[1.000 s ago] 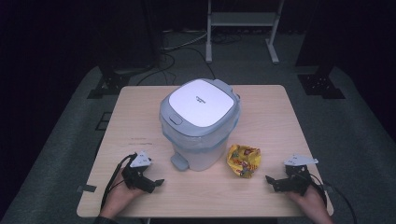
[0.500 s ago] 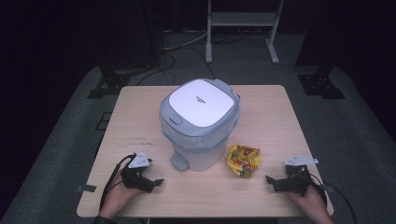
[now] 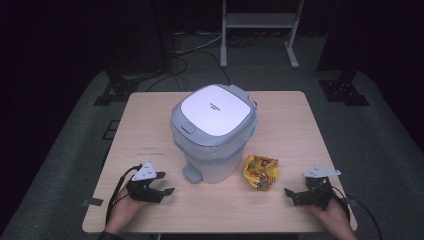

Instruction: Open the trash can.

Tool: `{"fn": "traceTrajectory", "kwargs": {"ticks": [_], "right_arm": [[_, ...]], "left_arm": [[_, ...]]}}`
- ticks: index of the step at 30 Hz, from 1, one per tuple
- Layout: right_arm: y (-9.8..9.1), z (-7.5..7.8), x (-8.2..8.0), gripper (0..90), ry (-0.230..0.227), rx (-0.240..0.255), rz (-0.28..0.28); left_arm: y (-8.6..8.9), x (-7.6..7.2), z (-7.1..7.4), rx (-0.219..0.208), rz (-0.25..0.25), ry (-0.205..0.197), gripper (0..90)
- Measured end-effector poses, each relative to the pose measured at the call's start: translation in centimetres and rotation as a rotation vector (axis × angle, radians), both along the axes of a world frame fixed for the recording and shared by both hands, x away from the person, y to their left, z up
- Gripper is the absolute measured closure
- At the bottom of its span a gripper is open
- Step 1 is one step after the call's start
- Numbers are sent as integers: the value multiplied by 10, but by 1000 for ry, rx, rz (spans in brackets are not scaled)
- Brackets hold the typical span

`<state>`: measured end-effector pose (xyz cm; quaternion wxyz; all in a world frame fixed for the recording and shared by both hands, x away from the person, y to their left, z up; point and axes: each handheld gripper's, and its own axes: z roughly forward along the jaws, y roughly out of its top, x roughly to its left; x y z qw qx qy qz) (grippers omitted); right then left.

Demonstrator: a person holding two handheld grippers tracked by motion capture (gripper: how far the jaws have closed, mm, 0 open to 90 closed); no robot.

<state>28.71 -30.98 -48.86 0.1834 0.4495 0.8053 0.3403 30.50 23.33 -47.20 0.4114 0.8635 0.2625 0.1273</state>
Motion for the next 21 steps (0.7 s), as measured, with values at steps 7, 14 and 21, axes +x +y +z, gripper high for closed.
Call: {"fn": "traceTrajectory", "kwargs": {"ticks": [7,14,21], "right_arm": [[0,0,0,3,0,0,0],[1,0,0,3,0,1,22],[1,0,-1,3,0,1,24]], "left_arm": [[3,-4,8,-59,13,6,516],[3,-5,21,-89,18,2,696],[6,-4,29,-120,30,32,828]]}}
